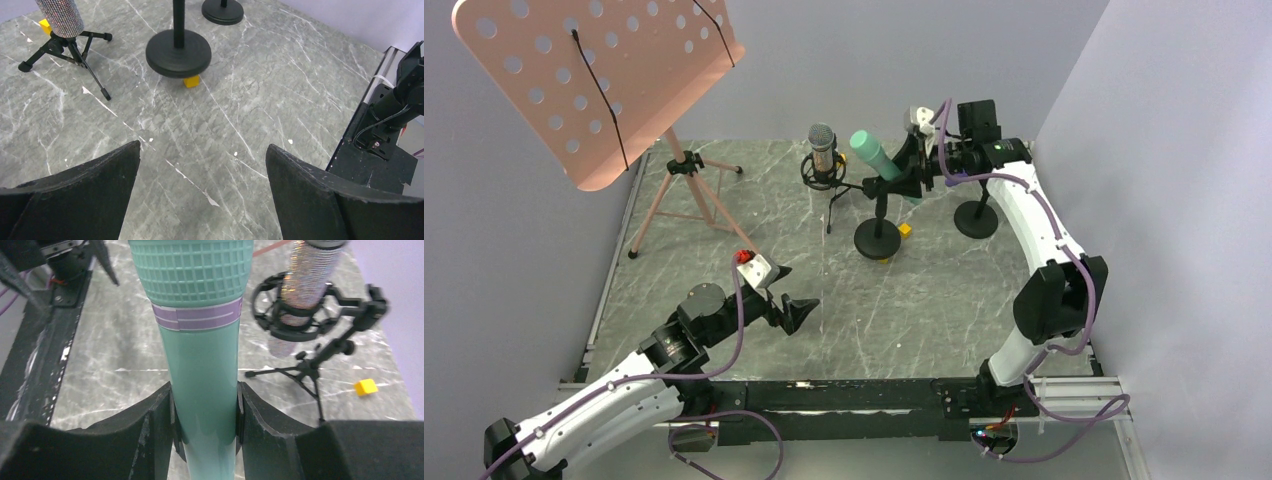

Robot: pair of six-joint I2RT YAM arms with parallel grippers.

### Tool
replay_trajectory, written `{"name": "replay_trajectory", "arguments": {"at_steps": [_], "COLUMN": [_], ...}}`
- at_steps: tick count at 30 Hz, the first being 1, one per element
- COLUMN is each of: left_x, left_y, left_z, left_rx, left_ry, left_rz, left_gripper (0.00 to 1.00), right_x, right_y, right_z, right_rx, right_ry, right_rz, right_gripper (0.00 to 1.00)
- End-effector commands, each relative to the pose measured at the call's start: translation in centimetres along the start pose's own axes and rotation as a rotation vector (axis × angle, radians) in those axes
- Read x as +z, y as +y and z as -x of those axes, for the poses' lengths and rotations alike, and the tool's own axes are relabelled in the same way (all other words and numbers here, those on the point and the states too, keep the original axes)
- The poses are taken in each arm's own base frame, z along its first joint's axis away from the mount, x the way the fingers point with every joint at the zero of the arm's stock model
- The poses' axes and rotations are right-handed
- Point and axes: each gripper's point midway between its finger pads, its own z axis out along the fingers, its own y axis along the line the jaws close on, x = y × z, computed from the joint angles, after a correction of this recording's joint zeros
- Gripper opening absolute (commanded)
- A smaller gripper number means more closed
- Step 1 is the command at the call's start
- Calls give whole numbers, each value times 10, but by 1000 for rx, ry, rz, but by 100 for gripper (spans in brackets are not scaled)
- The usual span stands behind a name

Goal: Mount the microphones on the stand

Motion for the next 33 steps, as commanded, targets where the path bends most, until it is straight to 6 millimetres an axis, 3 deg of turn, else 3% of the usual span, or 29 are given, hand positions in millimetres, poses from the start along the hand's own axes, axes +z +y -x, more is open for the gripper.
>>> {"name": "replay_trajectory", "arguments": {"at_steps": [1, 8, 11, 14, 18, 22, 33], "left_x": [-1, 0, -1, -1, 0, 1, -5], "left_y": [0, 0, 2, 3, 4, 3, -1], "left_z": [19, 18, 15, 14, 11, 10, 19], "left_rx": [0, -5, -11, -19, -26, -24, -45], "left_ry": [-47, -50, -51, -61, -61, -52, -83], "left_rz": [6, 11, 18, 25, 29, 25, 10], "left_gripper": [99, 99, 99, 99, 99, 99, 99], "right_x": [-22, -52, -57, -63, -66, -64, -68], "right_y": [-49, -148, -179, -197, -205, -200, -174], "right_z": [48, 42, 26, 11, -13, -34, -29], "right_rx": [-86, -63, -39, -10, 31, 64, 59], "right_ry": [-89, -91, -75, -64, -45, -32, -24], "right_rz": [-121, -409, -471, -495, -521, -516, -513], "right_gripper": [25, 26, 26, 27, 29, 34, 81]}}
